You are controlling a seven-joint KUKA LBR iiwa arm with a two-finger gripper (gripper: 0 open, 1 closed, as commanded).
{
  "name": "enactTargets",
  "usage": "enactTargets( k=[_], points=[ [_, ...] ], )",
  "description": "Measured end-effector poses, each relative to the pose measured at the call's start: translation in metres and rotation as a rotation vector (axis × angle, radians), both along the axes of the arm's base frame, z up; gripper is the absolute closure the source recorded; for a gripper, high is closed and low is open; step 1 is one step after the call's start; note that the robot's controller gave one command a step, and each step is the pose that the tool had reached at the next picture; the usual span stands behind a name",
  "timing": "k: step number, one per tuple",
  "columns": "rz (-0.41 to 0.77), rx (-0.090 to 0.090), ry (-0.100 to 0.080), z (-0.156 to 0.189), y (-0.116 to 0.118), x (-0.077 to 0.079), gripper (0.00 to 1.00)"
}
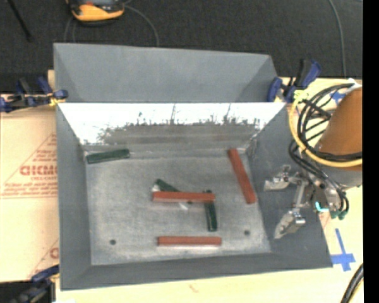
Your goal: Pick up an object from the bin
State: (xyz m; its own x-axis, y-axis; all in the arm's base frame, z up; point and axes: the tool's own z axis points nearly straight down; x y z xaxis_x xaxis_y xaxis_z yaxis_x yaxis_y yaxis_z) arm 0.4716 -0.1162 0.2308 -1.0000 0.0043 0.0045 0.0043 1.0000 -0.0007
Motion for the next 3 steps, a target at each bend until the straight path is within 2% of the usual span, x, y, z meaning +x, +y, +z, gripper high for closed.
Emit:
enactTargets(
  k=[1,2,3],
  points=[
    [0.003,-0.002,-0.008,0.004,0.0,0.002,0.0],
    [0.097,-0.003,-0.012,-0.028,0.02,0.014,0.0],
    [0.264,-0.002,-0.013,-0.093,0.039,0.021,0.0]
  ],
)
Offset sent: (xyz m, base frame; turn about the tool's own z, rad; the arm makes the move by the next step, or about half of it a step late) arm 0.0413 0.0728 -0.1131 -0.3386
